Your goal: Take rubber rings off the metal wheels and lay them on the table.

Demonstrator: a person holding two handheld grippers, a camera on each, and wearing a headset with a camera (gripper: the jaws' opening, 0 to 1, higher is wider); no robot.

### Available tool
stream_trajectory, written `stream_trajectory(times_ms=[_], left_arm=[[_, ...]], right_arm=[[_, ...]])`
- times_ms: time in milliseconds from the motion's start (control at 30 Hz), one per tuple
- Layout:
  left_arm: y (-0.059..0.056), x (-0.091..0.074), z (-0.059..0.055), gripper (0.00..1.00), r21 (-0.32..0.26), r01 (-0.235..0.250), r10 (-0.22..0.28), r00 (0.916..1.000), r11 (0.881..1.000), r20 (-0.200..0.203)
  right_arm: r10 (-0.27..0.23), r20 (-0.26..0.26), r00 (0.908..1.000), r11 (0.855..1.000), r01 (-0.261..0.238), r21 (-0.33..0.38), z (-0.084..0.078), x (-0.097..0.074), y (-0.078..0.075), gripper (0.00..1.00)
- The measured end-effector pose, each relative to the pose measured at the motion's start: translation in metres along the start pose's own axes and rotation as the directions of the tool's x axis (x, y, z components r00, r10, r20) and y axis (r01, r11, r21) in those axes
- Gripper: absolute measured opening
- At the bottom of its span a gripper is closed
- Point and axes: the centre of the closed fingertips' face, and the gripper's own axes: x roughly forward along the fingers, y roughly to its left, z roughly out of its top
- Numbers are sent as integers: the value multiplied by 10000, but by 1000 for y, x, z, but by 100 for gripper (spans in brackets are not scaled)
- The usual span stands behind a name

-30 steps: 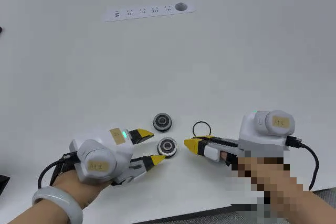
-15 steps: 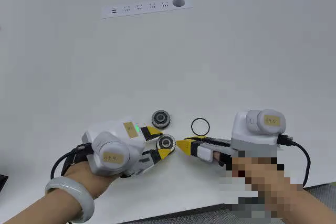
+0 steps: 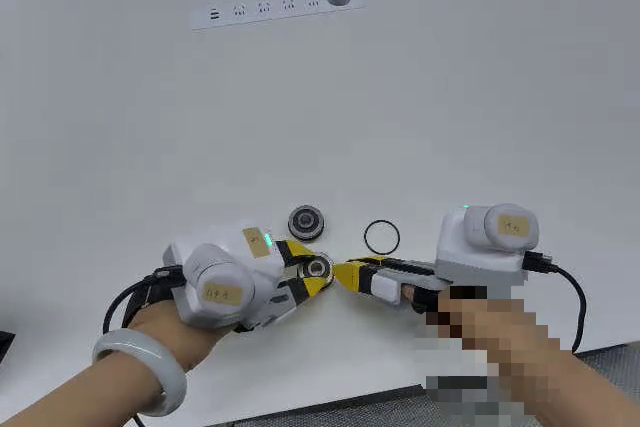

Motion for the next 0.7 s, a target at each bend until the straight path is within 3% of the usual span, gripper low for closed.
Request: stream_trajectory(times_ms=[700], left_arm=[[1, 0, -1, 14, -55, -118, 119, 9999, 9999, 95]], right_arm=[[508, 4, 9987, 9916, -505, 1194, -4, 14, 2, 18]])
